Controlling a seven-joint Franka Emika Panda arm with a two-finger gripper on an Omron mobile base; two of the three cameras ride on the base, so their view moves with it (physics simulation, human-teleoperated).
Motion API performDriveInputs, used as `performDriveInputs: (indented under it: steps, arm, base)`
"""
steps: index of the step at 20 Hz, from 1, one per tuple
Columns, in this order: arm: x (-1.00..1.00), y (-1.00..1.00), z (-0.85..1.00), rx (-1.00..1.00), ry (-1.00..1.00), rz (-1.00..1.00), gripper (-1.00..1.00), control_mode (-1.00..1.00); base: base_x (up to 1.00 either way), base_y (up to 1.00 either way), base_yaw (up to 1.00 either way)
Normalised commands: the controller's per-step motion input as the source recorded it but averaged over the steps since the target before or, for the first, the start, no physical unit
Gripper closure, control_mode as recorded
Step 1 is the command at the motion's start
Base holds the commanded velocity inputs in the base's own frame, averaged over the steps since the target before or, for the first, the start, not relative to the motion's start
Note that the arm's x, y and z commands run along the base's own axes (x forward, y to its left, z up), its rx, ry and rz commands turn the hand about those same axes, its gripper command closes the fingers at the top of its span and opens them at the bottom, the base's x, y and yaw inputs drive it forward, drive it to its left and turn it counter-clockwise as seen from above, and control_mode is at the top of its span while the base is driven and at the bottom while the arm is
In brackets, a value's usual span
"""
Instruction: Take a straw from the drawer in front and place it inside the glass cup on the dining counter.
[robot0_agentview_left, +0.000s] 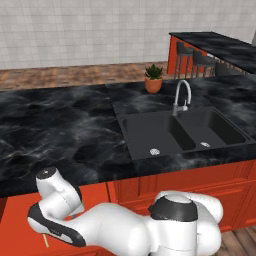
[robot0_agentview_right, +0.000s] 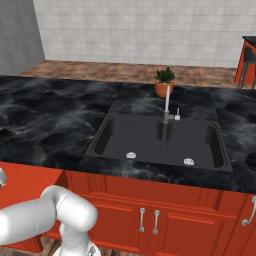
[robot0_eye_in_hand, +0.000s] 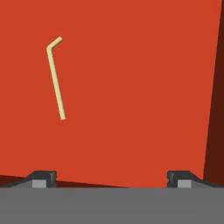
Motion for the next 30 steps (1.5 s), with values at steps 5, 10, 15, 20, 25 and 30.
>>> performDriveInputs:
  steps: [5, 10, 15, 20, 25, 30]
  arm:
    - [0.02, 0.14, -0.17, 0.06, -0.03, 0.03, -1.00, -1.00]
    - [0.09, 0.04, -0.12, 0.05, -0.07, 0.01, -1.00, -1.00]
    - [0.03, 0.03, -0.22, 0.04, -0.06, 0.01, -1.00, -1.00]
    - [0.01, 0.00, -0.20, 0.07, -0.04, 0.01, -1.00, -1.00]
    - [0.17, 0.04, -0.04, 0.08, -0.02, 0.00, -1.00, -1.00]
    - [0.36, 0.11, -0.05, 0.05, 0.00, 0.00, -1.00, -1.00]
  base:
    - [0.00, 0.00, 0.00]
    - [0.00, 0.00, 0.00]
    - [0.00, 0.00, 0.00]
    - [0.00, 0.00, 0.00]
    - [0.00, 0.00, 0.00]
    - [0.00, 0.00, 0.00]
